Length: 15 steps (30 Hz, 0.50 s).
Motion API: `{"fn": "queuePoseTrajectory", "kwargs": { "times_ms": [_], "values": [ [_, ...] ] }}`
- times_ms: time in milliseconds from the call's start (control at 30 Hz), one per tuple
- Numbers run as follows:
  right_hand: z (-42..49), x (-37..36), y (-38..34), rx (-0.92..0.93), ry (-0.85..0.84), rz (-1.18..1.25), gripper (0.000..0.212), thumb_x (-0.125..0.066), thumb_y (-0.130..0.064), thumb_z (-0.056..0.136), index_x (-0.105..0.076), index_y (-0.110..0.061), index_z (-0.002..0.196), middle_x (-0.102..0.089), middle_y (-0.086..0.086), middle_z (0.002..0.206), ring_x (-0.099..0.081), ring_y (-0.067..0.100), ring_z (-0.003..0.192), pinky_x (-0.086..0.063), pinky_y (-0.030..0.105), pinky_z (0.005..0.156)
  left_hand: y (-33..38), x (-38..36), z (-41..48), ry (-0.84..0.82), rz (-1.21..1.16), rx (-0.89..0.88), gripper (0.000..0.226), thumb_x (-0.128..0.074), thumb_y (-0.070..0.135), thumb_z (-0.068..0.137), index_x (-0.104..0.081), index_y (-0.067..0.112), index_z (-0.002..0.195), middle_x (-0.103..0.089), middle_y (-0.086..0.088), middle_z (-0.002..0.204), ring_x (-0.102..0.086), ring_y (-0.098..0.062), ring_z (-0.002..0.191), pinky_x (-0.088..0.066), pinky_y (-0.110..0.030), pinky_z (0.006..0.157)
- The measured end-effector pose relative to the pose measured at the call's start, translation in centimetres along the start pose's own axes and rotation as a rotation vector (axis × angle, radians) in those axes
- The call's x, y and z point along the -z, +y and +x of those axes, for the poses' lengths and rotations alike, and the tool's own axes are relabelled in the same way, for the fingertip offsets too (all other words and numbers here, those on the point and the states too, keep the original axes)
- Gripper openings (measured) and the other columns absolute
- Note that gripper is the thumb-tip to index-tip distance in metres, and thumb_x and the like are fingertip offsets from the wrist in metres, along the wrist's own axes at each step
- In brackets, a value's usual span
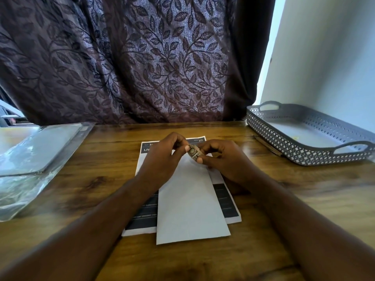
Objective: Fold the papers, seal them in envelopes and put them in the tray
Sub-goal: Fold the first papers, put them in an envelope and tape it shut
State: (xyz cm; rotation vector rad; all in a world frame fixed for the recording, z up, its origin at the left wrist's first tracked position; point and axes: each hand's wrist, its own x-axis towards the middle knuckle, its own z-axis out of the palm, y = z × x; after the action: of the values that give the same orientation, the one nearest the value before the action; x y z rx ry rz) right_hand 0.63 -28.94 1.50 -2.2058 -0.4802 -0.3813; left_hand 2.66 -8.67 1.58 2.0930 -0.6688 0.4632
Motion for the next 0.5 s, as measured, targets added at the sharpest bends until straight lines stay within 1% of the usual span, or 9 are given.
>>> {"fn": "queuePoseTrajectory", "kwargs": {
  "times_ms": [67,133,200,267,400,500],
  "values": [
    [0.0,0.0,0.1,-0.005,-0.006,0.012,0.012,-0.079,-0.020,0.084,-0.074,-0.014,0.093,-0.074,-0.003,0.103,-0.067,0.011,0.095,-0.058,0.039,0.083,0.0,0.0,0.0,0.004,-0.021,0.008,0.004,-0.060,0.017,0.099,-0.060,0.020,0.097,-0.066,0.007,0.096,-0.061,-0.008,0.095,-0.059,-0.039,0.080],
    [0.0,0.0,0.1,-0.004,0.010,0.022,0.010,-0.081,-0.021,0.083,-0.072,-0.019,0.088,-0.072,-0.004,0.097,-0.067,0.012,0.090,-0.058,0.036,0.077,-0.1,0.0,0.1,0.010,-0.035,0.020,0.004,-0.060,0.018,0.099,-0.060,0.021,0.096,-0.065,0.011,0.094,-0.061,-0.006,0.094,-0.059,-0.040,0.079],
    [0.0,0.1,0.2,-0.013,0.029,0.019,0.012,-0.081,-0.024,0.083,-0.070,-0.023,0.084,-0.070,-0.007,0.091,-0.065,0.013,0.084,-0.057,0.038,0.072,-0.3,0.1,0.2,0.018,-0.045,0.031,0.004,-0.060,0.018,0.099,-0.061,0.019,0.096,-0.066,0.009,0.095,-0.061,-0.007,0.093,-0.059,-0.040,0.078],
    [0.1,0.2,0.4,-0.023,0.039,-0.014,0.013,-0.081,-0.029,0.082,-0.069,-0.025,0.082,-0.069,-0.009,0.087,-0.064,0.012,0.082,-0.055,0.038,0.070,-0.3,0.1,0.3,0.031,-0.052,0.048,0.004,-0.059,0.019,0.100,-0.061,0.016,0.098,-0.067,0.005,0.096,-0.062,-0.012,0.093,-0.059,-0.041,0.077],
    [0.2,0.7,1.2,-0.030,0.084,-0.176,0.017,-0.081,-0.034,0.081,-0.066,-0.027,0.083,-0.066,-0.010,0.087,-0.062,0.012,0.080,-0.053,0.036,0.066,-0.3,0.5,0.5,0.046,-0.087,0.115,0.007,-0.061,0.020,0.099,-0.064,0.013,0.099,-0.070,-0.001,0.097,-0.065,-0.020,0.093,-0.062,-0.041,0.070],
    [0.1,2.0,2.0,-0.097,0.179,-0.308,0.031,-0.083,-0.035,0.078,-0.056,-0.030,0.093,-0.063,-0.014,0.087,-0.061,0.005,0.077,-0.053,0.029,0.063,-0.3,0.5,0.5,0.031,-0.077,0.158,0.006,-0.065,0.021,0.096,-0.067,0.015,0.098,-0.071,0.000,0.094,-0.066,-0.020,0.089,-0.063,-0.041,0.069]
  ]
}}
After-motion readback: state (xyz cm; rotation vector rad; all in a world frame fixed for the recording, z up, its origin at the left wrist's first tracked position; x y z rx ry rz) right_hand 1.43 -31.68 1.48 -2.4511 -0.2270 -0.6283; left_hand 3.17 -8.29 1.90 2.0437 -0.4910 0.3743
